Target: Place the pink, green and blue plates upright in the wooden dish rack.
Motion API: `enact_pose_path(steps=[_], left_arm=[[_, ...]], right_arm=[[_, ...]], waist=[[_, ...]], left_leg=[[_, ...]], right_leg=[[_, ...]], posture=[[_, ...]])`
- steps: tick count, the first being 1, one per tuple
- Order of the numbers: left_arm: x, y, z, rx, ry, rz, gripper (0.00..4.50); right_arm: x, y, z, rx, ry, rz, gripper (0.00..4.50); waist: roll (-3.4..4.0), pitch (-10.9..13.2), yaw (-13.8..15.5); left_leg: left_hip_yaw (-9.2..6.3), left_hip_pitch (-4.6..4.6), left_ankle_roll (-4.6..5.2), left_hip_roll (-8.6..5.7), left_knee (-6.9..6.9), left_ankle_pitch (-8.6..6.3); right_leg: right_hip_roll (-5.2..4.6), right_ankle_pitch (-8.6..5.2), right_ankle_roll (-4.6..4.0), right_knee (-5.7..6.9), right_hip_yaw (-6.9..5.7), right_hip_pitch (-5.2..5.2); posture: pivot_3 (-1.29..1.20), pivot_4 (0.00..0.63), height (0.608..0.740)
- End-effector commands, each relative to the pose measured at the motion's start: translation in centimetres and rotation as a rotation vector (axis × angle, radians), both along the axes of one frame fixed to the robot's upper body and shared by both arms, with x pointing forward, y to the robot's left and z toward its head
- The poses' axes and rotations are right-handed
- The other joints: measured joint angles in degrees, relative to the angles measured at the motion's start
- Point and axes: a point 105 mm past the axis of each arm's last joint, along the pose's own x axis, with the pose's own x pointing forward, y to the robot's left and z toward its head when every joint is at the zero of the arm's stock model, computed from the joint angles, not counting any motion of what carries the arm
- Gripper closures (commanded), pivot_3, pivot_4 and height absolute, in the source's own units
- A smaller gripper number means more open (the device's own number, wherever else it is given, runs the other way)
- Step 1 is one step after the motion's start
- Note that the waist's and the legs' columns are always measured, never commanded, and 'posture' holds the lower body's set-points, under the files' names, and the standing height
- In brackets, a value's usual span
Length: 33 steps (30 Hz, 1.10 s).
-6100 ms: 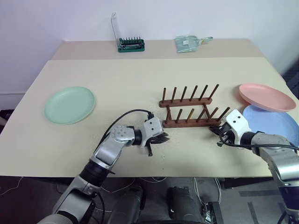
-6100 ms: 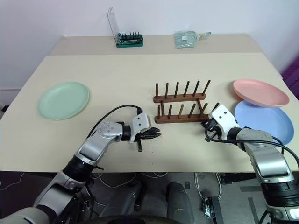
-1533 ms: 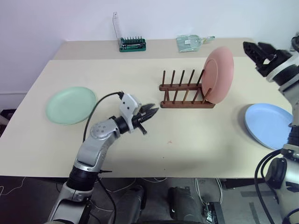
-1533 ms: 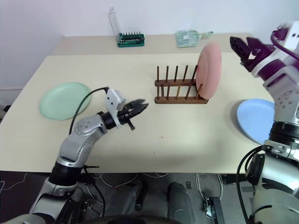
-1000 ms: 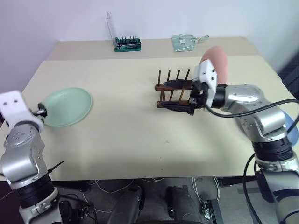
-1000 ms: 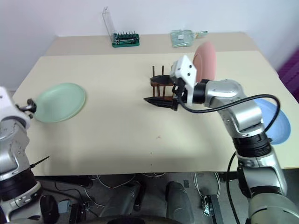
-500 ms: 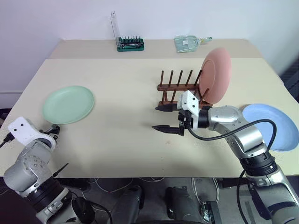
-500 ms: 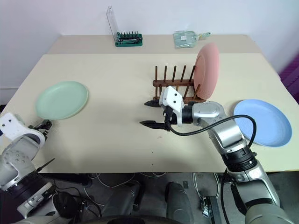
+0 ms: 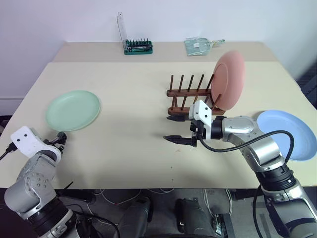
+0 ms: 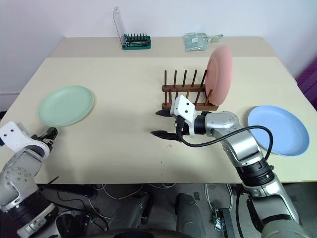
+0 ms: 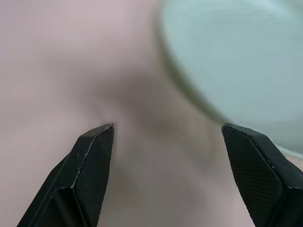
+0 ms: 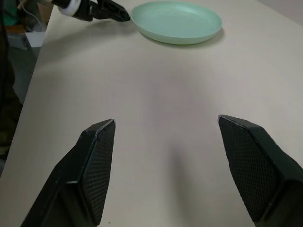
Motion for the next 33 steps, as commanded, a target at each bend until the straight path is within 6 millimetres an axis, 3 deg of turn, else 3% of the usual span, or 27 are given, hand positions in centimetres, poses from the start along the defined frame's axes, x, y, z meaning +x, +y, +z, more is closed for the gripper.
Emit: enact_pose_path(steps=[1,3,6,13,19,22,26,27,32,33], left_arm=[[0.4,-0.3,2.8,0.062,-0.103,-0.027,0.79],[1.5,-0.1,3.9,0.076,-0.131,-0.002,0.79],[2.8,1.2,4.0,0.081,-0.085,0.094,0.79],[4.9,2.6,1.4,-0.079,0.026,0.206,0.79],[5.5,2.9,1.0,-0.181,0.006,0.262,0.79],[5.7,2.9,1.3,-0.192,-0.017,0.262,2.06],[6.1,2.4,1.8,-0.185,-0.037,0.235,4.24],[6.2,2.3,1.9,-0.184,-0.037,0.228,4.48],[6.7,1.7,2.5,-0.153,-0.049,0.169,4.48],[7.6,0.4,5.3,-0.031,-0.133,0.086,4.48]], right_arm=[[-0.2,0.1,1.3,0.017,-0.052,0.020,0.96],[-0.2,0.2,1.2,0.016,-0.053,0.028,0.96],[0.0,0.4,1.3,0.017,-0.059,0.033,0.96],[0.4,0.5,1.5,0.029,-0.078,0.009,0.96],[0.6,0.3,1.5,0.031,-0.083,-0.016,0.96],[0.6,0.3,1.5,0.033,-0.086,-0.021,0.96],[0.6,0.4,1.5,0.035,-0.089,-0.021,0.96],[0.6,0.5,1.5,0.035,-0.091,-0.020,0.96],[0.8,0.7,1.7,0.035,-0.113,-0.026,0.96],[1.6,0.9,2.3,0.035,-0.145,-0.054,0.96]], waist=[[0.00,0.00,0.10],[-0.01,0.00,0.09],[-0.02,0.00,0.09],[-0.04,0.01,-0.04],[-0.05,0.00,0.01],[-0.05,0.00,0.00],[-0.05,0.00,-0.01],[-0.06,0.00,0.00],[-0.06,0.00,-0.01],[-0.06,0.00,-0.02]], left_leg=[[-0.01,0.00,0.00,0.00,0.00,0.00],[-0.01,0.00,0.00,0.00,0.01,0.00],[-0.03,0.00,-0.02,0.01,0.02,0.01],[0.01,0.00,-0.02,0.02,-0.02,0.01],[-0.01,0.00,-0.04,0.02,0.01,0.01],[0.00,0.00,-0.03,0.02,0.01,0.00],[0.00,0.00,-0.04,0.02,0.01,0.01],[0.00,0.00,-0.04,0.02,0.02,0.01],[0.01,0.00,-0.04,0.02,0.02,0.01],[0.01,0.00,-0.04,0.02,0.02,0.01]], right_leg=[[0.00,0.00,0.00,0.00,-0.01,0.01],[0.00,0.01,-0.01,0.00,-0.01,0.01],[0.02,0.02,-0.03,0.00,-0.03,0.01],[0.04,0.03,-0.02,-0.02,0.00,-0.03],[0.04,0.04,-0.01,-0.01,-0.02,-0.02],[0.04,0.04,-0.01,-0.01,-0.01,-0.01],[0.04,0.05,-0.01,-0.01,-0.01,-0.02],[0.04,0.05,-0.01,-0.01,-0.01,-0.01],[0.04,0.05,-0.01,-0.01,-0.01,-0.01],[0.04,0.05,-0.01,-0.01,-0.01,-0.01]], posture=[[0.00,0.150,0.740],[0.00,0.150,0.740],[0.00,0.150,0.740],[0.00,0.150,0.740],[0.00,0.150,0.740],[0.00,0.150,0.740],[0.00,0.150,0.740],[0.00,0.150,0.740],[0.00,0.150,0.740],[0.00,0.150,0.740]])
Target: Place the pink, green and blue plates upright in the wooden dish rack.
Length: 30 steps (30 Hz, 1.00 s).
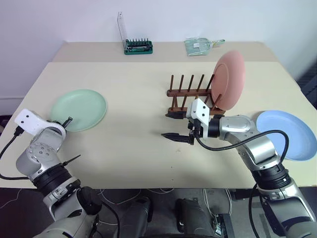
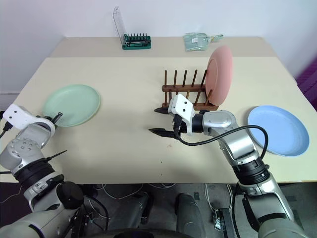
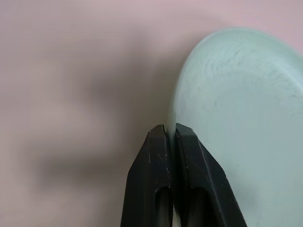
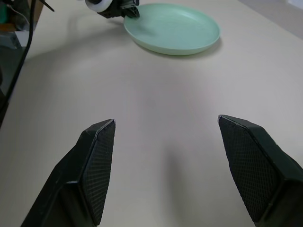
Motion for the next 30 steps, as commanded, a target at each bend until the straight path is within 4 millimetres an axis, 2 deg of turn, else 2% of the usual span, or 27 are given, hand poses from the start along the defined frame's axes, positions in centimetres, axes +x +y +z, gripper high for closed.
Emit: enact_pose_path(steps=[1,4,7,10,13,20,23,29,30], left_arm=[[1.7,-2.7,6.4,0.262,-0.188,-0.161,4.48],[2.7,-7.9,11.0,0.410,-0.339,-0.318,4.50],[3.6,-12.6,13.9,0.511,-0.401,-0.429,4.50],[4.0,-14.8,15.2,0.528,-0.441,-0.465,4.50],[4.0,-17.1,16.5,0.530,-0.482,-0.509,4.50],[3.2,-20.5,17.3,0.504,-0.518,-0.605,4.50],[2.9,-20.6,17.2,0.510,-0.508,-0.605,4.50],[2.8,-19.9,17.1,0.461,-0.515,-0.580,4.50],[2.8,-19.9,17.2,0.445,-0.532,-0.577,4.50]], right_arm=[[1.5,0.7,2.6,0.030,-0.121,-0.042,0.96],[2.2,1.7,3.8,-0.067,-0.337,-0.030,0.10],[2.5,3.7,5.5,-0.119,-0.584,-0.005,0.04],[2.8,5.0,6.1,-0.134,-0.694,0.012,0.04],[4.0,6.1,6.5,-0.173,-0.784,-0.004,0.04],[6.0,6.9,6.3,-0.225,-0.907,-0.058,0.04],[6.5,6.5,5.9,-0.255,-0.936,-0.067,0.91],[6.7,6.2,5.8,-0.260,-0.969,-0.083,4.02],[6.7,6.1,5.8,-0.266,-0.980,-0.087,4.44]], waist=[[-0.03,0.02,-0.05],[-0.06,0.04,0.25],[-0.08,0.03,0.03],[-0.04,0.00,-0.75],[-0.05,0.01,-1.97],[-0.05,0.02,-2.76],[-0.05,0.02,-2.78],[-0.05,0.02,-2.85],[-0.05,0.02,-2.89]], left_leg=[[0.00,0.00,0.00,0.00,0.00,0.00],[0.00,-0.02,-0.07,0.00,0.01,0.05],[0.00,-0.02,-0.08,-0.01,0.05,0.05],[0.08,-0.01,-0.30,0.00,0.01,0.18],[0.10,0.00,-0.20,0.01,-0.06,0.30],[0.08,0.00,-0.24,0.03,-0.10,0.34],[0.08,0.00,-0.24,0.03,-0.10,0.34],[0.08,0.00,-0.24,0.03,-0.09,0.34],[0.08,0.00,-0.24,0.03,-0.09,0.35]], right_leg=[[0.00,0.00,0.00,0.00,0.00,0.00],[0.02,0.10,-0.03,-0.01,0.00,0.00],[0.01,0.13,0.02,-0.07,-0.02,0.05],[0.03,0.13,0.03,-0.06,0.04,0.01],[0.06,0.14,0.02,-0.03,0.11,-0.07],[0.10,0.15,-0.01,0.01,0.11,-0.10],[0.12,0.15,-0.02,0.02,0.11,-0.10],[0.18,0.15,-0.02,0.04,0.11,-0.11],[0.18,0.15,-0.02,0.04,0.11,-0.11]], posture=[[0.00,0.150,0.740],[0.00,0.150,0.740],[0.00,0.150,0.740],[0.00,0.150,0.740],[0.00,0.150,0.740],[0.00,0.150,0.740],[0.00,0.150,0.740],[0.00,0.150,0.740],[0.00,0.150,0.740]])
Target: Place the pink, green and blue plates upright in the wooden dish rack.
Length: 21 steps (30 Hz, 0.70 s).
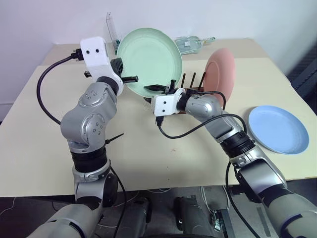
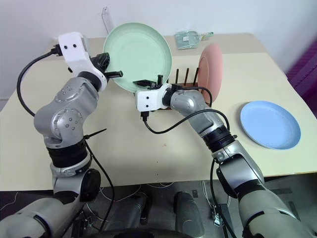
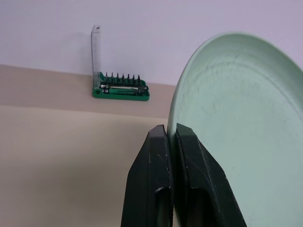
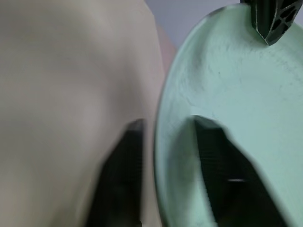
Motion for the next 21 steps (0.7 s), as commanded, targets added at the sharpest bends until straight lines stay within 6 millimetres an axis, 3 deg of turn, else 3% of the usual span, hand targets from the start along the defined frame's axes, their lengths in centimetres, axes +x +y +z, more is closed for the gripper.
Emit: enact_pose_path(steps=[1,5,8,10,14,17,19,21], left_arm=[[-0.9,0.1,2.0,-0.051,-0.094,-0.013,4.50],[-1.1,1.1,3.7,-0.222,-0.180,0.007,3.00],[-1.5,4.6,6.2,-0.444,-0.316,0.115,1.54],[-1.8,7.3,7.0,-0.513,-0.375,0.200,1.54],[-1.7,10.7,7.2,-0.296,-0.384,0.323,1.54],[-0.9,11.7,4.8,0.049,-0.296,0.319,1.54],[0.0,9.5,0.1,0.231,-0.165,0.127,1.54],[-0.3,6.9,-3.9,0.307,-0.069,-0.077,1.54]], right_arm=[[-0.1,-0.1,1.6,0.014,-0.081,0.002,4.44],[0.0,-0.5,1.7,0.011,-0.109,-0.011,4.50],[0.2,-1.4,2.3,0.045,-0.128,-0.040,4.50],[0.3,-2.4,3.2,0.080,-0.141,-0.059,4.50],[-0.5,-4.3,5.8,0.236,-0.090,-0.050,4.50],[-1.6,-5.7,8.4,0.507,0.129,0.006,4.50],[-1.9,-7.3,10.2,0.808,0.386,0.053,4.50],[-2.3,-8.0,10.9,0.964,0.572,0.099,4.50]], waist=[[0.00,0.00,0.03],[-0.04,0.02,0.27],[-0.07,0.04,0.24],[-0.07,0.04,0.14],[-0.04,0.03,-0.09],[-0.02,0.03,-0.14],[0.06,-0.02,-0.12],[0.14,-0.06,0.32]], left_leg=[[0.00,0.00,0.00,0.00,0.00,0.00],[-0.01,0.00,0.00,-0.01,0.05,0.00],[-0.01,0.00,-0.01,0.00,0.06,0.00],[0.00,0.00,-0.01,0.00,0.04,0.00],[0.04,0.03,-0.01,0.01,-0.02,0.01],[0.05,0.03,0.00,0.01,-0.07,0.02],[0.02,0.03,0.01,0.01,-0.07,0.01],[0.03,0.06,0.08,-0.01,-0.10,-0.02]], right_leg=[[0.00,0.00,0.00,0.01,0.00,-0.01],[0.00,0.00,0.00,0.00,-0.02,0.04],[-0.01,0.01,-0.01,0.00,-0.02,0.03],[-0.05,0.01,-0.01,-0.01,-0.02,0.03],[-0.03,0.01,-0.01,0.01,0.04,0.00],[0.03,0.01,-0.02,0.01,0.07,-0.02],[0.04,0.02,-0.03,0.01,0.06,-0.01],[-0.01,0.04,-0.06,0.01,0.09,0.02]], posture=[[0.00,0.150,0.740],[0.00,0.150,0.740],[0.00,0.150,0.740],[0.00,0.150,0.740],[0.00,0.150,0.740],[0.00,0.150,0.740],[0.00,0.150,0.740],[0.00,0.150,0.740]])
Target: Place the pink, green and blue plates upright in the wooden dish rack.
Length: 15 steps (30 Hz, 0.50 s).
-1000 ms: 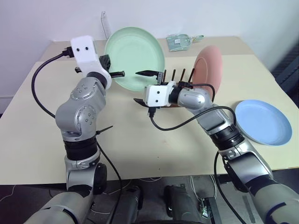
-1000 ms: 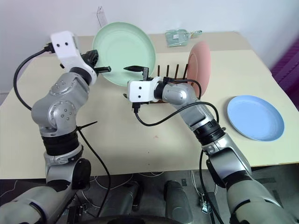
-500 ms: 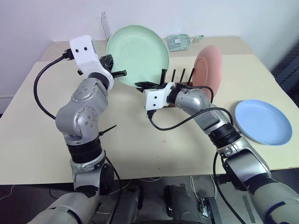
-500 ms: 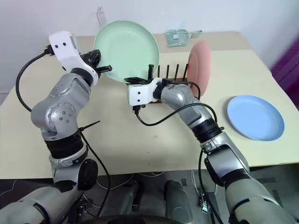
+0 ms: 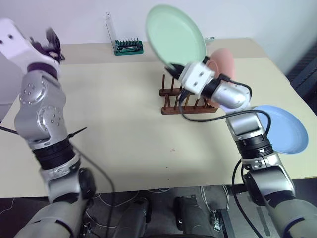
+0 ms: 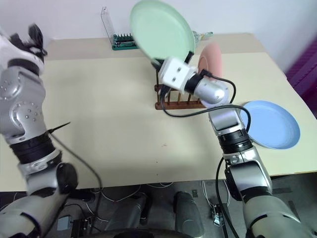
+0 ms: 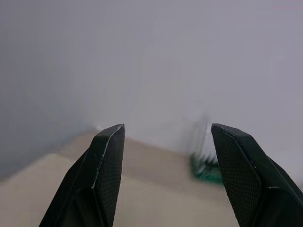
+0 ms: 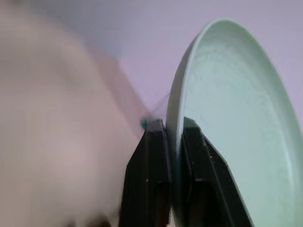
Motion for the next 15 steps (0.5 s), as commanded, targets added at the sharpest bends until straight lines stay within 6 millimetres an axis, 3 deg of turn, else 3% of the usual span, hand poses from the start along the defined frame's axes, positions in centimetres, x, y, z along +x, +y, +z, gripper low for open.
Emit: enact_pose_path(steps=[1,5,8,15], left_arm=[[-0.6,-6.3,-5.5,0.144,0.150,-0.376,1.54],[-4.5,-12.4,-9.7,0.248,0.212,-0.768,1.54],[-6.6,-14.8,-11.6,0.301,0.258,-0.931,1.54],[-7.7,-17.2,-11.6,0.231,0.230,-1.017,1.54]], right_arm=[[-1.5,-1.5,2.3,0.291,0.236,0.159,4.50],[-1.3,-2.0,2.2,0.362,0.378,0.188,4.50],[-0.4,-2.8,2.4,0.438,0.447,0.173,4.50],[1.3,-4.3,1.8,0.581,0.604,0.124,4.50]], waist=[[-0.01,0.01,0.52],[0.05,0.06,0.67],[0.14,0.08,0.65],[0.31,0.02,-0.15]], left_leg=[[-0.05,0.01,0.19,-0.01,0.01,-0.11],[-0.04,-0.03,0.31,0.02,-0.06,-0.19],[-0.04,-0.03,0.25,0.11,-0.21,-0.15],[-0.01,0.01,0.22,0.13,-0.45,-0.10]], right_leg=[[-0.04,0.00,-0.01,-0.02,-0.02,0.05],[-0.11,0.07,-0.14,-0.13,0.01,-0.02],[-0.09,0.08,-0.18,-0.11,0.03,-0.12],[-0.09,0.08,-0.19,-0.14,0.05,-0.17]], posture=[[0.00,0.150,0.740],[0.00,0.150,0.740],[0.00,0.150,0.740],[0.00,0.150,0.740]])
